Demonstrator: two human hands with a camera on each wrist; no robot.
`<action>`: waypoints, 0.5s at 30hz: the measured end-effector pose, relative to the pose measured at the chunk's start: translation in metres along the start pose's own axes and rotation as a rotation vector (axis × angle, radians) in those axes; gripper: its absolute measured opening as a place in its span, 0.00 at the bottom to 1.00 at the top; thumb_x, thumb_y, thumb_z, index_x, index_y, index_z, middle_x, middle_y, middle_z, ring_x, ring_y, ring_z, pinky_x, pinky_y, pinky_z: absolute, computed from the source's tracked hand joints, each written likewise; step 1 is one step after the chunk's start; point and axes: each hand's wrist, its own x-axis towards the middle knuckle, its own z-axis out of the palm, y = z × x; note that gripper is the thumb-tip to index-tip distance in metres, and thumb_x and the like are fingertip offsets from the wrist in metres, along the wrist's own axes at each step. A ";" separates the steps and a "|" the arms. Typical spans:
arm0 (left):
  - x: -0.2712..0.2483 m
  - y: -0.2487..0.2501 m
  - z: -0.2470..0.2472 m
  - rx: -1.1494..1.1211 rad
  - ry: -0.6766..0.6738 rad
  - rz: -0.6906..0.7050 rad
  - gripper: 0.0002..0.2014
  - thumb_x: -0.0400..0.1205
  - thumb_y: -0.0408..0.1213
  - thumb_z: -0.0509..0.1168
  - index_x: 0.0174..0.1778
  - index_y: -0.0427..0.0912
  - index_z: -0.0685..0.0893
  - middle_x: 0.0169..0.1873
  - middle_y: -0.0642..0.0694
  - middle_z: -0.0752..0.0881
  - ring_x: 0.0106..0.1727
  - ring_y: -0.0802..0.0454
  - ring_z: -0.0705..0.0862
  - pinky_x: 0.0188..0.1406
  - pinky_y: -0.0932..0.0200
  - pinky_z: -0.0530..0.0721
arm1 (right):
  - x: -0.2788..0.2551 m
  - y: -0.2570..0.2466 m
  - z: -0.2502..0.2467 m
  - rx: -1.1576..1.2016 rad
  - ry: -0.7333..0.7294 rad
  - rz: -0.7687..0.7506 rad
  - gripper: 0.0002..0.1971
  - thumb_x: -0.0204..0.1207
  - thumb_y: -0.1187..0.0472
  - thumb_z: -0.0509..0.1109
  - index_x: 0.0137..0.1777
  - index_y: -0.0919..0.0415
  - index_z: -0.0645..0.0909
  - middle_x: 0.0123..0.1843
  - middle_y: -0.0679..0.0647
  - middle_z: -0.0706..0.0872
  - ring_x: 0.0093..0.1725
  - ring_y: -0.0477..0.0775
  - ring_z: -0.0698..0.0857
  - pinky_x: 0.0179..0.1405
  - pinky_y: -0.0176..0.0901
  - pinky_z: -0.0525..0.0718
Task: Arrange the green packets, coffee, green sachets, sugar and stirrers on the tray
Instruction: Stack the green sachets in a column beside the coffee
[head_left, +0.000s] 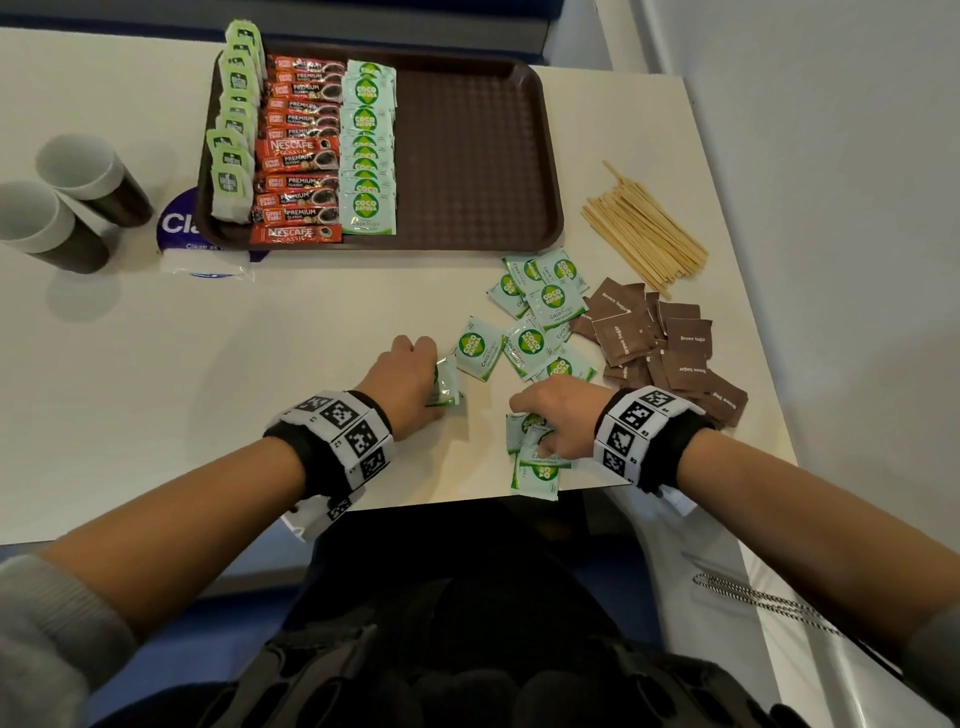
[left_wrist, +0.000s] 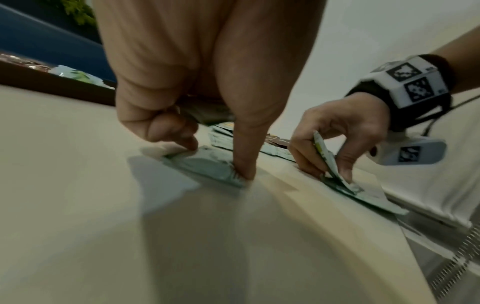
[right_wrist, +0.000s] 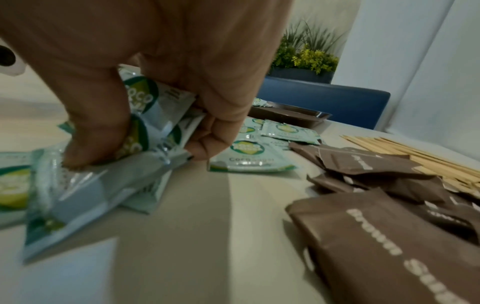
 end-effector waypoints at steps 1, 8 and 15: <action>0.002 0.000 -0.001 0.004 -0.002 -0.018 0.30 0.76 0.44 0.73 0.65 0.33 0.67 0.60 0.34 0.72 0.56 0.35 0.77 0.49 0.50 0.74 | -0.001 0.000 0.001 0.021 0.010 0.011 0.20 0.74 0.63 0.71 0.65 0.64 0.74 0.61 0.63 0.81 0.62 0.63 0.78 0.54 0.48 0.77; 0.010 -0.001 0.004 0.058 0.106 -0.027 0.26 0.78 0.45 0.69 0.62 0.32 0.68 0.60 0.35 0.72 0.58 0.36 0.71 0.56 0.43 0.75 | 0.000 0.000 0.005 0.095 0.025 0.051 0.16 0.73 0.65 0.69 0.61 0.64 0.77 0.56 0.63 0.84 0.59 0.63 0.81 0.51 0.46 0.77; 0.005 0.002 0.001 -0.159 0.139 -0.115 0.25 0.78 0.36 0.70 0.64 0.30 0.66 0.62 0.31 0.68 0.53 0.31 0.77 0.45 0.51 0.72 | -0.002 -0.002 0.007 0.098 0.075 0.115 0.10 0.74 0.63 0.68 0.53 0.67 0.80 0.52 0.63 0.85 0.55 0.62 0.82 0.46 0.42 0.75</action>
